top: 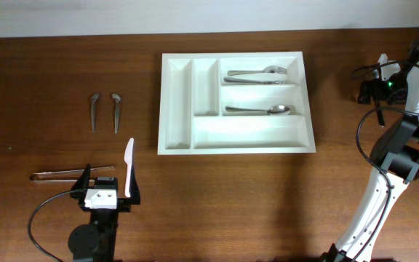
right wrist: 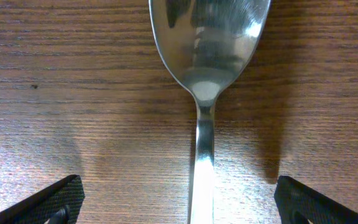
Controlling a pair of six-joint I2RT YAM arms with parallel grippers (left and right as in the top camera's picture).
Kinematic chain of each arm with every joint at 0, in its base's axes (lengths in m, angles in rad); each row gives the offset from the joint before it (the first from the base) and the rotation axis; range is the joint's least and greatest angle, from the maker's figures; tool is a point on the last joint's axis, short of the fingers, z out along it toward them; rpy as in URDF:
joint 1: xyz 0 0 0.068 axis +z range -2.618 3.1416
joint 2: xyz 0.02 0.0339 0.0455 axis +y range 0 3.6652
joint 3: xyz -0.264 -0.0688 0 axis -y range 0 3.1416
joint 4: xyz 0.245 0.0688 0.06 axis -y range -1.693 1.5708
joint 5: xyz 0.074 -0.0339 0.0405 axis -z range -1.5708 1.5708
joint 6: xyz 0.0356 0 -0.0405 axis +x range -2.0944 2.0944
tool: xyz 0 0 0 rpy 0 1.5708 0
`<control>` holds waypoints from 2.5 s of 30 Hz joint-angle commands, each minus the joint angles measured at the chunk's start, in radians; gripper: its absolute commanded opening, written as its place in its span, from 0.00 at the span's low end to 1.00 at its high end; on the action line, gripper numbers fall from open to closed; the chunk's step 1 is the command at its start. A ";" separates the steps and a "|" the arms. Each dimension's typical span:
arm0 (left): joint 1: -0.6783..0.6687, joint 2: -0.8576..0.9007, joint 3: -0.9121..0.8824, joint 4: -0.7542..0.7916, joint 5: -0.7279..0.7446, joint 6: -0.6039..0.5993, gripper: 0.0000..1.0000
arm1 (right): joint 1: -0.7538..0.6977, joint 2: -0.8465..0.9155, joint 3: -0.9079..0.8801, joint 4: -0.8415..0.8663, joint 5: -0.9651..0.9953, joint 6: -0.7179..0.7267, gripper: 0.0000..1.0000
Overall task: Pack container
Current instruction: 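Lower the right gripper onto the silver spoon's handle and close, then lift the spoon and carry it over the tray's middle compartment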
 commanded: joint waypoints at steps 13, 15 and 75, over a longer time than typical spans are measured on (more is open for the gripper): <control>-0.002 -0.006 -0.005 -0.001 -0.007 0.010 0.99 | -0.001 0.014 -0.088 0.039 -0.020 0.003 0.99; -0.002 -0.006 -0.005 -0.001 -0.007 0.010 0.99 | -0.001 0.014 -0.088 0.046 -0.020 0.004 0.99; -0.002 -0.006 -0.005 -0.001 -0.007 0.010 0.99 | 0.221 -0.089 0.585 -0.191 -0.344 1.170 0.04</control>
